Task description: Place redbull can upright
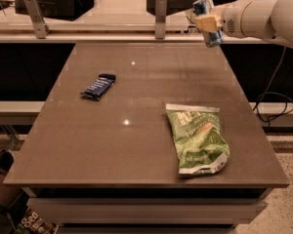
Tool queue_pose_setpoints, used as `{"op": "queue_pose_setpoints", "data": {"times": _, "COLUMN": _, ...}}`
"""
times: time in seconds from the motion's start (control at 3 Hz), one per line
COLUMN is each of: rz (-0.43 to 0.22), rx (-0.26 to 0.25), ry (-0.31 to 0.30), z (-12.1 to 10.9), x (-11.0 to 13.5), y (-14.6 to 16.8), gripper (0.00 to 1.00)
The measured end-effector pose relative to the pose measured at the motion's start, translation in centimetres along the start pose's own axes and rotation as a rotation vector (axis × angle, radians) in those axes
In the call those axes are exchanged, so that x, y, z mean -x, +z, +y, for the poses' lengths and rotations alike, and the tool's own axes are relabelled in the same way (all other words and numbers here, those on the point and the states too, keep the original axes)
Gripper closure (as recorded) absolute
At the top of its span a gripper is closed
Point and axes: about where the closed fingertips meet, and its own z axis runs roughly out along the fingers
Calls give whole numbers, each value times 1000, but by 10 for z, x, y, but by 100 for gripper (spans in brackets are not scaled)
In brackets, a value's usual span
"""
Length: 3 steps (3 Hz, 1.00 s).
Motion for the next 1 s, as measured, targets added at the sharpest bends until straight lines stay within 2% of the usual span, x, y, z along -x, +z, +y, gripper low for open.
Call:
{"op": "queue_pose_setpoints", "data": {"times": 0.67, "rz": -163, "rx": 124, "ry": -116, "z": 28, "x": 2, "y": 31, "gripper": 100}}
{"op": "queue_pose_setpoints", "data": {"times": 1.0, "rz": -184, "rx": 169, "ry": -133, "z": 40, "x": -6, "y": 42, "gripper": 100}}
